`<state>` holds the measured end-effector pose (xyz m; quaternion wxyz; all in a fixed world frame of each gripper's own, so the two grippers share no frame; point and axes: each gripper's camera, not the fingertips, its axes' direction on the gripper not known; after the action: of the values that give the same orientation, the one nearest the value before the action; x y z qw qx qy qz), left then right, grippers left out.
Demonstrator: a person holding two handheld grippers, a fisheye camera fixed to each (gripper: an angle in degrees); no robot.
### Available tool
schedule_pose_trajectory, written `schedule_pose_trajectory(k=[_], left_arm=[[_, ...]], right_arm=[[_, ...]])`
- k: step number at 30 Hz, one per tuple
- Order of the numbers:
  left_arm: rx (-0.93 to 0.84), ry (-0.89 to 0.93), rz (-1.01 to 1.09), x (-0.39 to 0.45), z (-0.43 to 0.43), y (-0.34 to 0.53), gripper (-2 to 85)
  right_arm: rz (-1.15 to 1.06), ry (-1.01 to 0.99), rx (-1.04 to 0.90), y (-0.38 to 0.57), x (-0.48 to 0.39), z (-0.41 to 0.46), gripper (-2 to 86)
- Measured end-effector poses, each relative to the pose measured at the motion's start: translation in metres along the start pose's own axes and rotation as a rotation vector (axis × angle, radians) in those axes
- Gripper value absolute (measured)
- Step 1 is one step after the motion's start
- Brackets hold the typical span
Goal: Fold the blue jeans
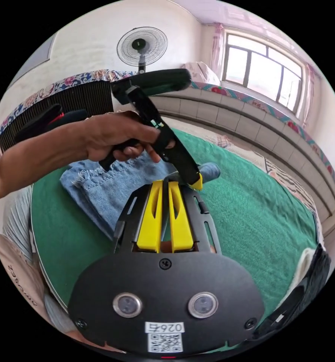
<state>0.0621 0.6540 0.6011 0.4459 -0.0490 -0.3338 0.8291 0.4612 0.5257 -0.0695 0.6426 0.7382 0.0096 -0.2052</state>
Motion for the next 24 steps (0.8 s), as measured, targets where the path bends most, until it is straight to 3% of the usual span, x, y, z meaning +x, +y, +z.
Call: schedule_pose_trajectory(k=[3,7,11,14,16,24], left_arm=[[0.059,0.027,-0.041,-0.018,-0.012,0.013,4.3],[0.187,0.158,-0.133,-0.050,-0.027,0.042,1.7],[0.257,0.243,-0.182,-0.067,-0.035,0.059,1.1],[0.282,0.254,-0.206,-0.067,-0.035,0.069,0.9],[0.283,0.223,-0.215,-0.060,-0.034,0.075,0.8],[0.230,0.290,-0.025,0.027,-0.011,0.060,0.7]], right_arm=[[0.020,-0.036,0.002,0.013,-0.002,0.001,0.2],[0.184,-0.178,0.053,0.041,0.040,-0.043,14.0],[0.289,-0.237,0.084,0.095,0.019,-0.069,19.2],[0.429,-0.163,0.049,0.126,-0.004,-0.034,14.5],[0.448,-0.072,-0.041,0.140,-0.011,-0.007,2.2],[0.667,-0.204,0.144,0.300,0.062,-0.127,-0.6]])
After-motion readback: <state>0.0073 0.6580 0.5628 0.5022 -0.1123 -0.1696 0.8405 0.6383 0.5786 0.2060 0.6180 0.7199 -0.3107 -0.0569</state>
